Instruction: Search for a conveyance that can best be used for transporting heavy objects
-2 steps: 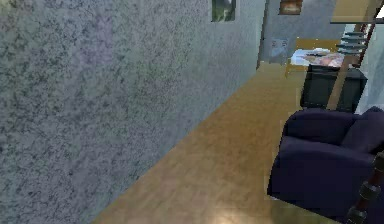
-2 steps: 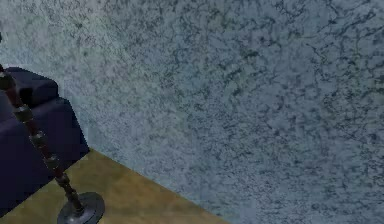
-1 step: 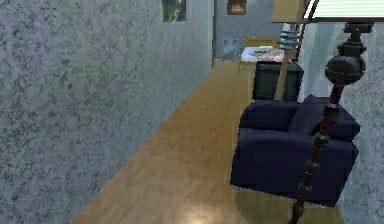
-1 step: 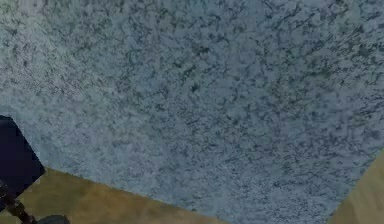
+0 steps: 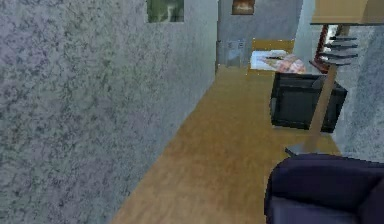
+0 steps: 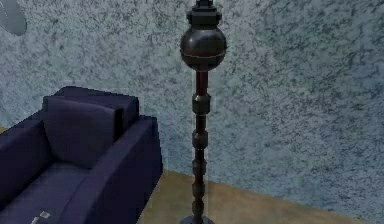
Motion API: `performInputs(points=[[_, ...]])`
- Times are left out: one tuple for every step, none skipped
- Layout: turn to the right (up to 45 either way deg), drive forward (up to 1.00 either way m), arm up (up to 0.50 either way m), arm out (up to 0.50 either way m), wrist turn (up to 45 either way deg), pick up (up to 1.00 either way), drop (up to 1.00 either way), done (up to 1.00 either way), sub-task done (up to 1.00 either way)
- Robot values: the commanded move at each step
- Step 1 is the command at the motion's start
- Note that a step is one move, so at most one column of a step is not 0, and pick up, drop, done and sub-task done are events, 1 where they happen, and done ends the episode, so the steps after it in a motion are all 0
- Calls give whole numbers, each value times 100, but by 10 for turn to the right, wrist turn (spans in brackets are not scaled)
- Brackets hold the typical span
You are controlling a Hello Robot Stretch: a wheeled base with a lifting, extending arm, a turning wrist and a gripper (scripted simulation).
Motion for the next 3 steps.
performInputs(points=[[0,35,0,0,0,0,0,0,0],[90,0,0,0,0,0,0,0,0],[30,0,0,0,0,0,0,0,0]])
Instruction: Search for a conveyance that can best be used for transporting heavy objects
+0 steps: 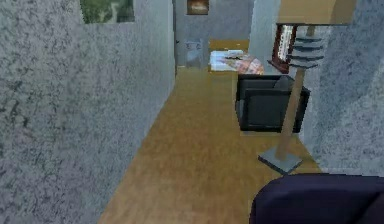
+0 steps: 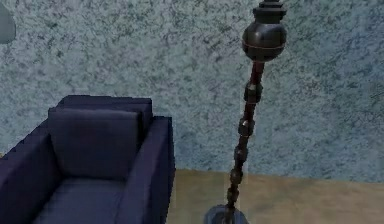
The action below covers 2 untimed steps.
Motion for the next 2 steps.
performInputs(points=[[0,100,0,0,0,0,0,0,0],[0,100,0,0,0,0,0,0,0]])
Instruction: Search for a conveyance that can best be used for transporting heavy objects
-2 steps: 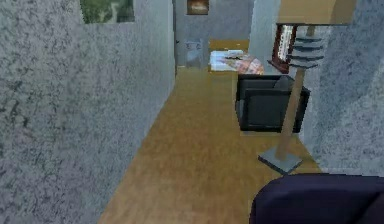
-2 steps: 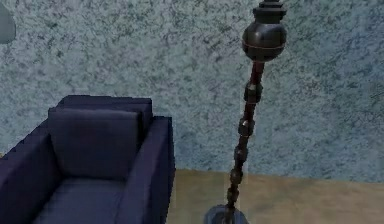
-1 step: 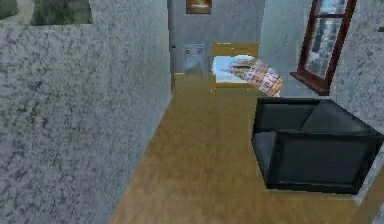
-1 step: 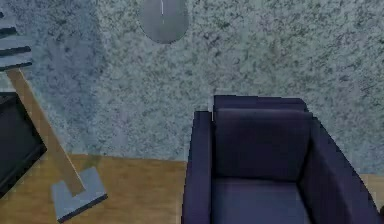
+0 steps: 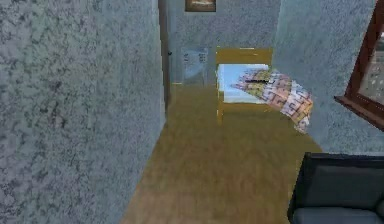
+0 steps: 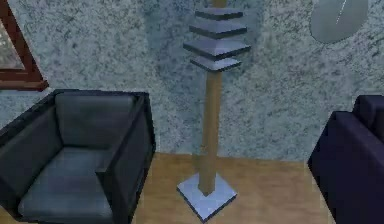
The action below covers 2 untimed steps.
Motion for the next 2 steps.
performInputs(points=[[0,100,0,0,0,0,0,0,0],[0,100,0,0,0,0,0,0,0]])
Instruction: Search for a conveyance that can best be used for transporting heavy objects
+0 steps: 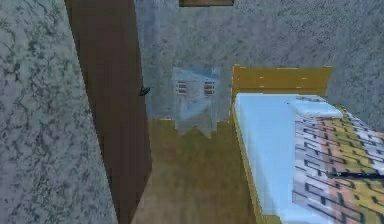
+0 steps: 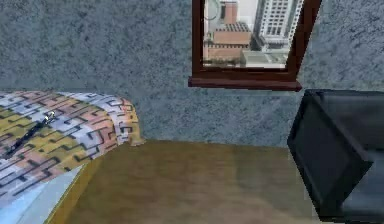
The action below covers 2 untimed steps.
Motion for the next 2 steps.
performInputs(points=[[0,100,0,0,0,0,0,0,0],[-30,0,0,0,0,0,0,0,0]])
